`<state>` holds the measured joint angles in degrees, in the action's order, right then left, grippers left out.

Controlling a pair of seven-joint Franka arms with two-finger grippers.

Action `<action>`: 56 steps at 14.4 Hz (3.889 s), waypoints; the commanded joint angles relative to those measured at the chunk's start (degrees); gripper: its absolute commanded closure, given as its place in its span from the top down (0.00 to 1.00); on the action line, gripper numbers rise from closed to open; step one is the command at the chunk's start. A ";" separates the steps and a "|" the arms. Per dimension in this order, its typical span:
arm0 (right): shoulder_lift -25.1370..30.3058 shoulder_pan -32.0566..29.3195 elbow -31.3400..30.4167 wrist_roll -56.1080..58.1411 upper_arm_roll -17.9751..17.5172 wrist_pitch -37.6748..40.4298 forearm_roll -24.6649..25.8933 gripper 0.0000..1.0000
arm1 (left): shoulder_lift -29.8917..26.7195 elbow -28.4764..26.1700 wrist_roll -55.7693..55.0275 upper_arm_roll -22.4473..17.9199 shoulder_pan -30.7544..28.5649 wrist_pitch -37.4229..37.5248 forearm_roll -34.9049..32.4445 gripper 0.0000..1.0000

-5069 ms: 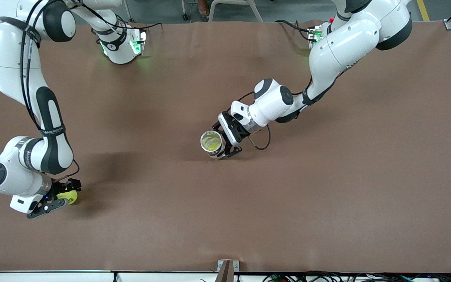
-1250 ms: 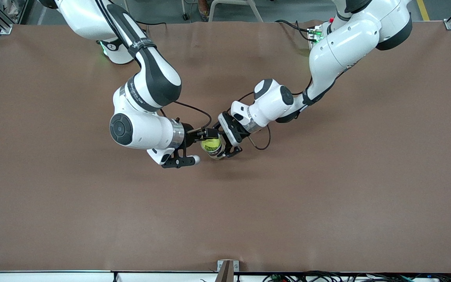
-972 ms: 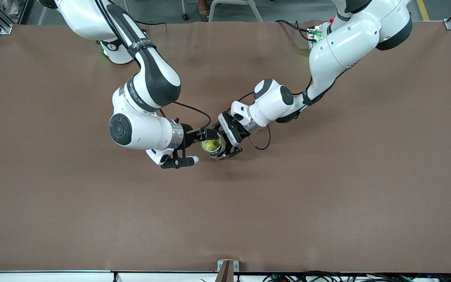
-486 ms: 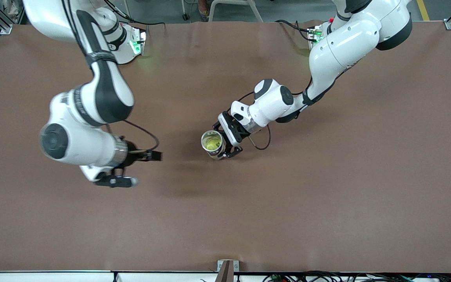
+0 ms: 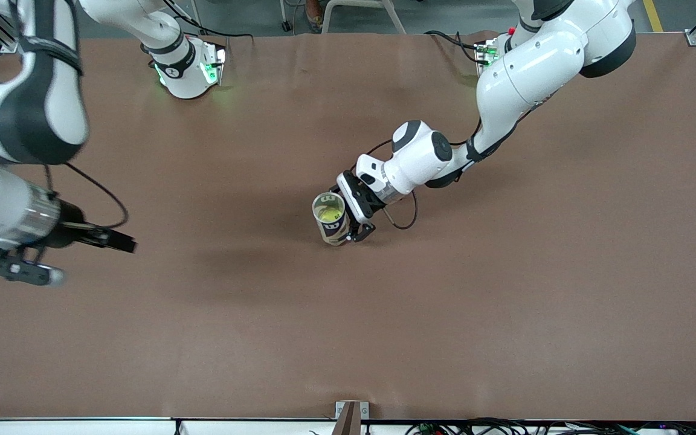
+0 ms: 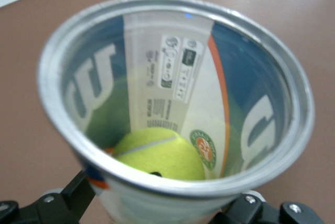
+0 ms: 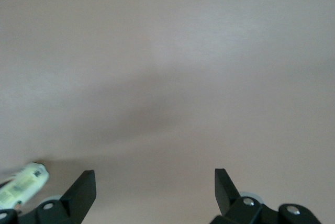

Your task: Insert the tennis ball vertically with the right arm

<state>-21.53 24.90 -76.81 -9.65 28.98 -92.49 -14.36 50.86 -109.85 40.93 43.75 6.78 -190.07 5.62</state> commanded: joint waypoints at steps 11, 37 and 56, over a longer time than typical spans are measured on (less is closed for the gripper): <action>9.13 -25.12 -1.94 6.57 -23.49 1.87 12.34 1.00 | -9.01 0.77 -4.36 0.37 -15.55 31.50 0.18 1.00; 23.81 -30.79 -18.38 10.70 -29.25 -5.60 15.24 1.00 | -31.86 29.70 -49.81 -4.72 -18.82 94.53 -25.04 1.00; 25.38 -30.08 -20.48 11.76 -29.33 -4.80 15.86 1.00 | -49.80 24.96 -47.88 -38.64 -1.42 102.71 -7.39 1.00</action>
<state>1.20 -5.45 -94.36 1.78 -0.19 -97.05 0.24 4.03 -81.13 -7.86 7.43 4.77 -87.28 -4.01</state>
